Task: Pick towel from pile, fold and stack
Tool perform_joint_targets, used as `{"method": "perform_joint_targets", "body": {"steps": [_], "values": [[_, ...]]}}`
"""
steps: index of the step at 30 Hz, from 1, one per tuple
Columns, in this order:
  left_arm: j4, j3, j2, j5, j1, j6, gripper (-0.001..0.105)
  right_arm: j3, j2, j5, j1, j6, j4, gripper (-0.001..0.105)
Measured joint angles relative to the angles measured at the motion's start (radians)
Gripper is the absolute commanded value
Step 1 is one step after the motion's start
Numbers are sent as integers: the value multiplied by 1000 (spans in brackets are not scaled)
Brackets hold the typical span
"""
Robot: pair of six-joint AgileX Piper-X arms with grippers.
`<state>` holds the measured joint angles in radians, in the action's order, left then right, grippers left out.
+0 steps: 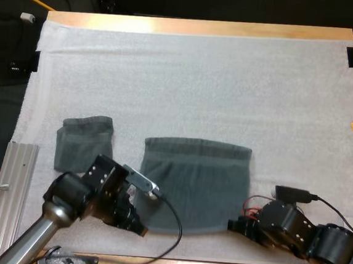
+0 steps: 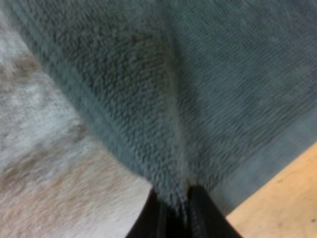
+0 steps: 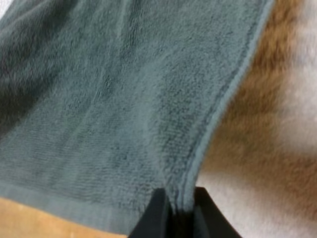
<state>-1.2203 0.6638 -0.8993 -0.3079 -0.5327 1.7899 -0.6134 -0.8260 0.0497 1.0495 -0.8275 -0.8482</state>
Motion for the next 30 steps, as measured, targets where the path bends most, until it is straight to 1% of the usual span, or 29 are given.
{"method": "perform_joint_targets", "body": {"steps": [3,7,11,14,18,21,23,30], "values": [[19,0,28,-3,-44,31,0,0,4,-4,21,-3,0,0],[89,0,14,-31,-38,63,0,0,4,22,20,-3,22,0],[187,0,-42,-72,19,98,0,0,4,46,-35,-5,69,0],[255,0,-106,-138,93,108,0,0,-8,42,-120,-13,112,0],[339,6,-215,-239,189,144,0,0,-69,-39,-250,-56,198,0],[401,16,-297,-317,249,178,0,0,-132,-117,-340,-63,255,0],[437,25,-338,-349,280,196,0,0,-173,-155,-394,-63,280,0],[517,51,-429,-357,343,207,0,0,-305,-251,-508,-64,331,0]]}}
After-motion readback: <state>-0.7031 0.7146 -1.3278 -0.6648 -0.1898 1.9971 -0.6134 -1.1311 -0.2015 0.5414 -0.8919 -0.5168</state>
